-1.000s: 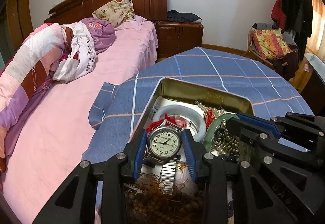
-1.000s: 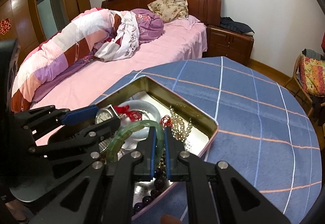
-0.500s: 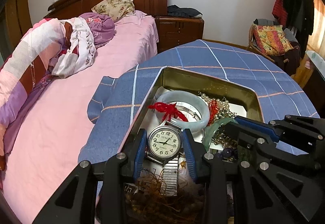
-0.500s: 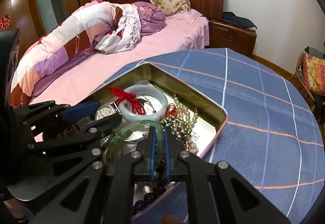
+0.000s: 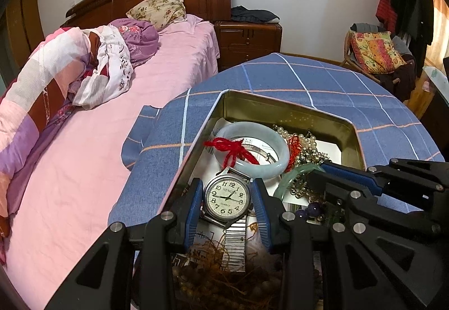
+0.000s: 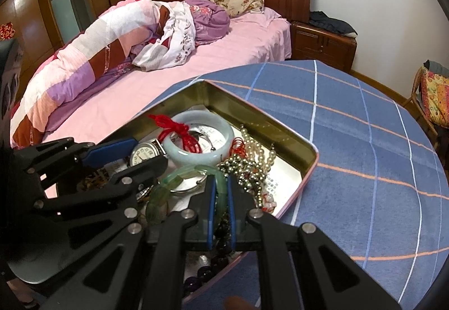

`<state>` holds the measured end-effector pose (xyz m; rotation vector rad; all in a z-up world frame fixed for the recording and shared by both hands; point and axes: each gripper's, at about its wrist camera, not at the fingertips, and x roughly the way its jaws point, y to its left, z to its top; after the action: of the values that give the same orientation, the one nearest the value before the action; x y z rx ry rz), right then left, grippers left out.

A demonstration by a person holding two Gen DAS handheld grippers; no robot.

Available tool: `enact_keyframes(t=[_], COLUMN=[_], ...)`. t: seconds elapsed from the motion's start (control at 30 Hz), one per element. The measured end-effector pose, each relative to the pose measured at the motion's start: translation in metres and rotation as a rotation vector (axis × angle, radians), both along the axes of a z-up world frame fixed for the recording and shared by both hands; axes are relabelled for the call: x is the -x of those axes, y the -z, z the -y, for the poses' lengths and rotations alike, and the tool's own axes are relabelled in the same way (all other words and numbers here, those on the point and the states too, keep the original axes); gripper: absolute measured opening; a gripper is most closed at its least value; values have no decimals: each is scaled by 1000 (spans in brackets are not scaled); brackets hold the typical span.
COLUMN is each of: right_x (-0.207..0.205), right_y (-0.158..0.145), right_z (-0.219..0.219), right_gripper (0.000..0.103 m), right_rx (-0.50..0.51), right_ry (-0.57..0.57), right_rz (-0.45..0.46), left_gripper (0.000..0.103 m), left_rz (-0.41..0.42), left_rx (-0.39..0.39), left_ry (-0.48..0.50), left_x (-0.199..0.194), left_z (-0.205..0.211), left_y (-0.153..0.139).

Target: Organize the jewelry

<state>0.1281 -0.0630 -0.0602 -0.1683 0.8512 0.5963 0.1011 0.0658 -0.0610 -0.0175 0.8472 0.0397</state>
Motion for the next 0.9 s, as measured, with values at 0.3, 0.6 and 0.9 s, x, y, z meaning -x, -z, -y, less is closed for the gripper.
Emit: enact_keyframes(t=[0.3, 0.6, 0.9], right_x=[5, 27, 50], right_y=[-11, -35, -50], right_z=[11, 34, 43], right_gripper=[30, 54, 61], right_rx=[-33, -83, -113], right_ry=[17, 46, 48], right_rz=[10, 51, 108], left_gripper=[46, 72, 75], left_rz=[19, 95, 161], left_rx=[-18, 5, -12], left_ry=[-38, -79, -109], left_x=[12, 46, 70], left_z=[-1, -2, 3], left_y=[-13, -41, -57])
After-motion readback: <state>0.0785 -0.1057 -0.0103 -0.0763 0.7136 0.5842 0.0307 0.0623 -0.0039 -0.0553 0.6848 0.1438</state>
